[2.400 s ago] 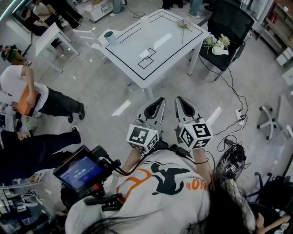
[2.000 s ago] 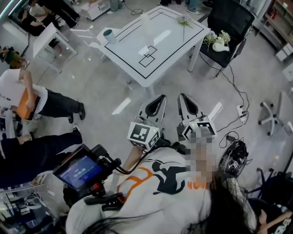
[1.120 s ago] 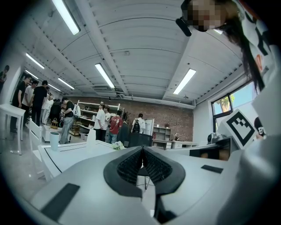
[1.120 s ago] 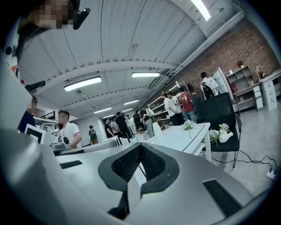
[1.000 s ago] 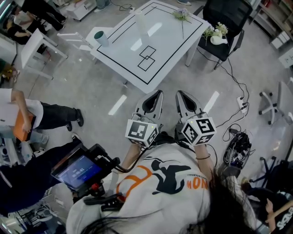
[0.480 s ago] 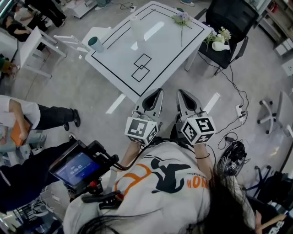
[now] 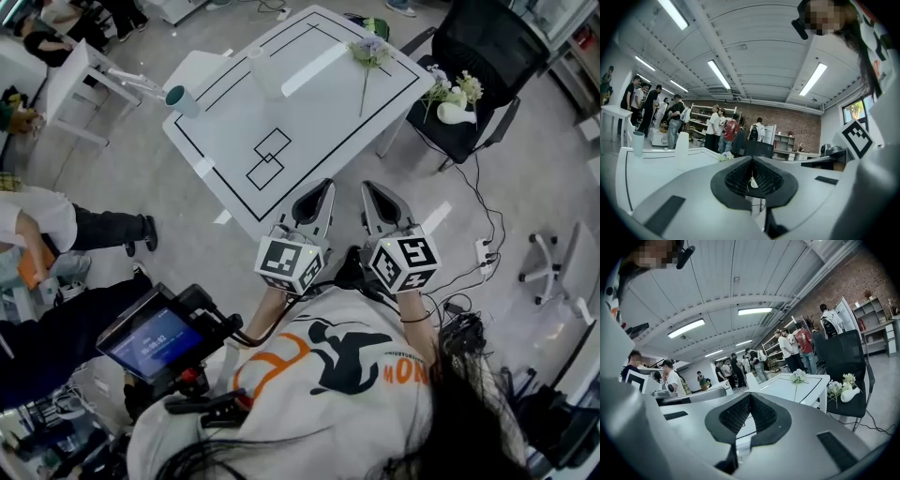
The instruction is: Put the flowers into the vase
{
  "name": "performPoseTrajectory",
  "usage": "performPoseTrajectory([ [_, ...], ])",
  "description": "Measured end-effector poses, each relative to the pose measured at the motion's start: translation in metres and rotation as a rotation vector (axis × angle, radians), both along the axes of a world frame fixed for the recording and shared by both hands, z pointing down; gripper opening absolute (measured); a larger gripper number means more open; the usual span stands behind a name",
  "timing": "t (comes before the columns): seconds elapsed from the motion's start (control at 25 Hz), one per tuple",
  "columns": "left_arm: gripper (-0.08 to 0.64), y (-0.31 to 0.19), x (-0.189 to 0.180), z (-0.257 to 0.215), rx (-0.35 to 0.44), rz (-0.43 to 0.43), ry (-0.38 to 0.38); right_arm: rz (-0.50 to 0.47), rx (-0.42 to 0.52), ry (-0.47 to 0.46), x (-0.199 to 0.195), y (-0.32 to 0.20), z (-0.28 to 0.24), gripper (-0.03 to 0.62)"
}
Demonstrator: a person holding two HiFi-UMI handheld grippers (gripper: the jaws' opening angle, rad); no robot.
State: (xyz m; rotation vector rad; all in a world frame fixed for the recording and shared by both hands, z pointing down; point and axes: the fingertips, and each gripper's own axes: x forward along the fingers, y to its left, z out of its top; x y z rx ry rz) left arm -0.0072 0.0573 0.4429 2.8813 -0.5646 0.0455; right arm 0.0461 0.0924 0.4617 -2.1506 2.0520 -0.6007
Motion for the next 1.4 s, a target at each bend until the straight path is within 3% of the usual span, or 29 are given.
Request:
performPoseTrajectory([
  [0.32, 0.011, -0.018, 0.049, -0.001, 0.0, -0.057, -0.017, -0.055, -0.022, 0.013, 0.052, -0.02, 0.004, 0.012],
  [0.68, 0.011, -0.027, 0.073, 0.002, -0.018, -0.055, -0.062, -0.078, -0.034, -0.032, 0.08, -0.037, 0.009, 0.012],
  [0.92, 0.011, -0.049, 0.089, 0.002, -0.021, -0.033, -0.085, -0.064, -0.052, -0.066, 0.091, -0.054, 0.012, 0.012],
  [1.4, 0.011, -0.129, 0.12, -0.013, -0.009, 0.034, -0.04, -0.036, -0.096, -0.069, 0.116, -0.134, 0.024, 0.011],
])
